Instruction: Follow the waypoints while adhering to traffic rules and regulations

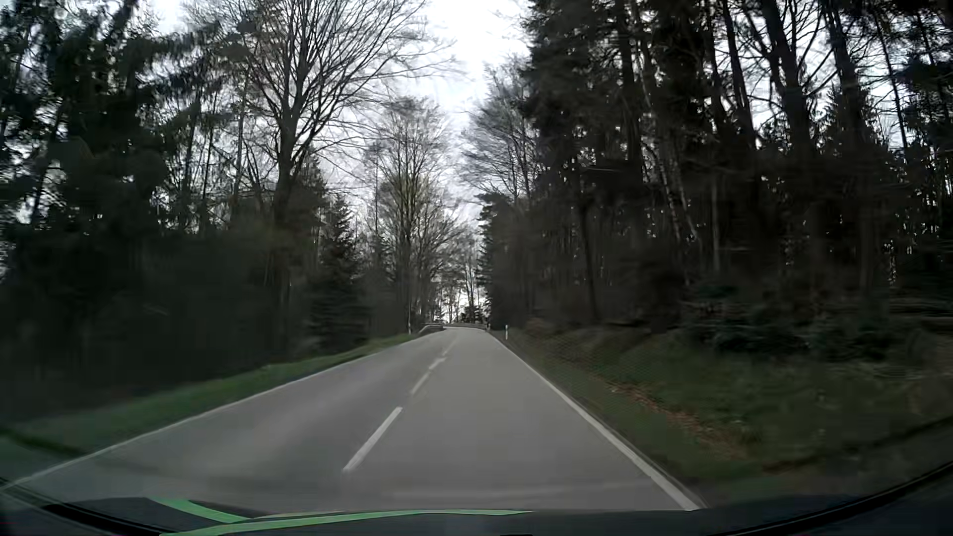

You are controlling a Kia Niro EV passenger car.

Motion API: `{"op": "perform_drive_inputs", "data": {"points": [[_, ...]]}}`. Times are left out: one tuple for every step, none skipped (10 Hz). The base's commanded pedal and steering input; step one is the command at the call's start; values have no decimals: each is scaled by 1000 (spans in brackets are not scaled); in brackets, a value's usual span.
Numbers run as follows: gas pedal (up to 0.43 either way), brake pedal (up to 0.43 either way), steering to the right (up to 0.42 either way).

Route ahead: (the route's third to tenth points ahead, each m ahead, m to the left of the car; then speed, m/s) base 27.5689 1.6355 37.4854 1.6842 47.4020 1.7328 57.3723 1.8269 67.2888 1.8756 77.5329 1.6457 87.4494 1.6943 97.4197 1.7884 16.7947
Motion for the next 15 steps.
{"op": "perform_drive_inputs", "data": {"points": [[248, 0, 1], [248, 0, 1], [248, 0, 1], [248, 0, 1], [248, 0, 1], [248, 0, 1], [248, 0, 1], [248, 0, 1], [248, 0, 2], [248, 0, 2], [248, 0, 3], [248, 0, 3], [248, 0, 3], [248, 0, 3], [248, 0, 3]]}}
